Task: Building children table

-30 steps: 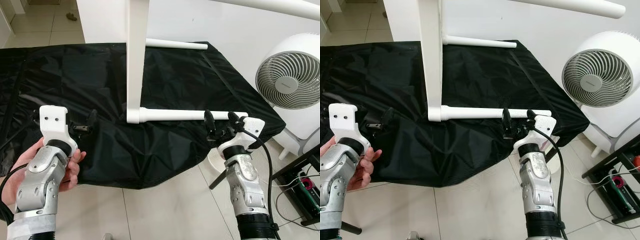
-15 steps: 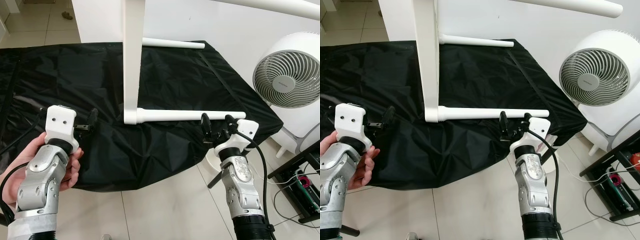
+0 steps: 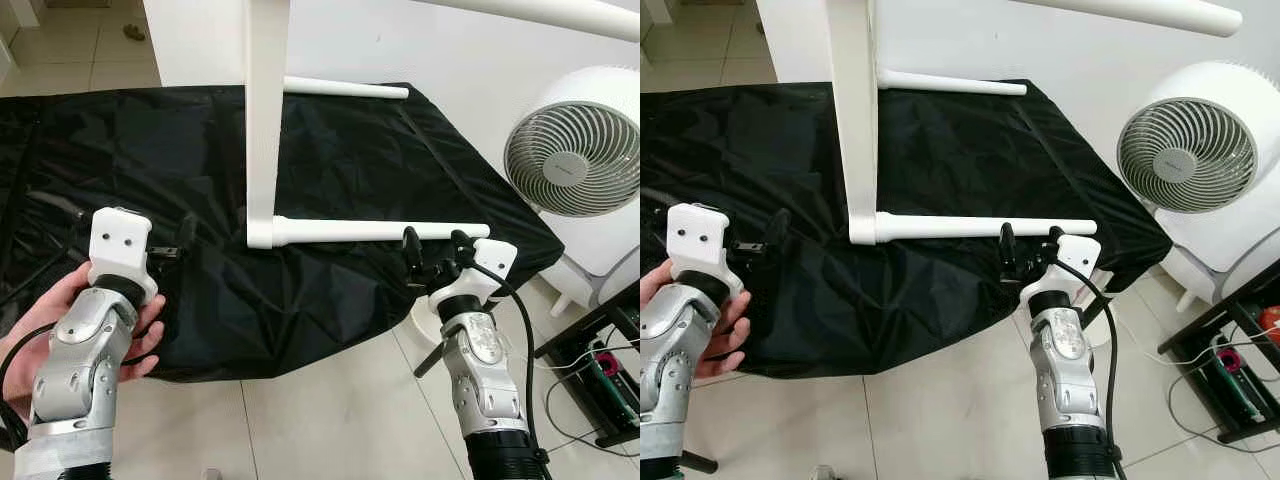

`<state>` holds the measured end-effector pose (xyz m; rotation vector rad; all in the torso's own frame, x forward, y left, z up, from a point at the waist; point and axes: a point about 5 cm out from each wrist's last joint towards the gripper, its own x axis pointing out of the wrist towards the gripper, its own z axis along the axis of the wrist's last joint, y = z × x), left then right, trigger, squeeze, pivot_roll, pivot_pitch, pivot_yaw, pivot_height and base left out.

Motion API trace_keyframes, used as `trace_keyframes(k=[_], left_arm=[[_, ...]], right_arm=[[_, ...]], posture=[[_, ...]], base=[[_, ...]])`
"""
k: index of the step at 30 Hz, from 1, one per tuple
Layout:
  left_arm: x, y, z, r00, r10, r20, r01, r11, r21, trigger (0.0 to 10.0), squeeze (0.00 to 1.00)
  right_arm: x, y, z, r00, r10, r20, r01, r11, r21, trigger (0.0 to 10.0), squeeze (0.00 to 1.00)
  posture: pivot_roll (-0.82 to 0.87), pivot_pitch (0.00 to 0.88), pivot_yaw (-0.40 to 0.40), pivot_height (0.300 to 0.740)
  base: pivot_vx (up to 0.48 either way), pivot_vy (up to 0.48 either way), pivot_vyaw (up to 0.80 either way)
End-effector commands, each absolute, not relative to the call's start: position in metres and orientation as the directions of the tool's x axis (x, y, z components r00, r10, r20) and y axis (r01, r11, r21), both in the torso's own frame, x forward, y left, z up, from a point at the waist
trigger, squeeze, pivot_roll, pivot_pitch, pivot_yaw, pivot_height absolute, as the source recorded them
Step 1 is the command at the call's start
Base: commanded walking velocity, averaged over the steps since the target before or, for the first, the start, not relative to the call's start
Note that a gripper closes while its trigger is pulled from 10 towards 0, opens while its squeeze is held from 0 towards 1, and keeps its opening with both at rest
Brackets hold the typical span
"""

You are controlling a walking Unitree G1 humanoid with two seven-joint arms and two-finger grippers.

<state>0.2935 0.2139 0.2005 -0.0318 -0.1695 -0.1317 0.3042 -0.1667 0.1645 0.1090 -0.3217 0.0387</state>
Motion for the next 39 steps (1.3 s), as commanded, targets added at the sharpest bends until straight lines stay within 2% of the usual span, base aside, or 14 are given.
trace_keyframes(k=[1, 39], left_arm=[[0.2925, 0.2145, 0.1956, 0.983, -0.099, 0.155, 0.103, 0.995, -0.015, 10.0, 0.0], [0.2913, 0.2171, 0.1978, 0.983, -0.093, 0.16, 0.095, 0.995, -0.004, 10.0, 0.0]], right_arm=[[0.3036, -0.1712, 0.1604, 0.952, 0.006, 0.306, -0.037, 0.995, 0.093, 10.0, 0.0], [0.304, -0.1759, 0.16, 0.951, -0.008, 0.31, -0.015, 0.997, 0.07, 10.0, 0.0]], posture=[[0.13, 0.095, -0.074, 0.74], [0.14, 0.106, -0.073, 0.74]], base=[[0.0, 0.0, 0.0], [0.0, 0.0, 0.0]])
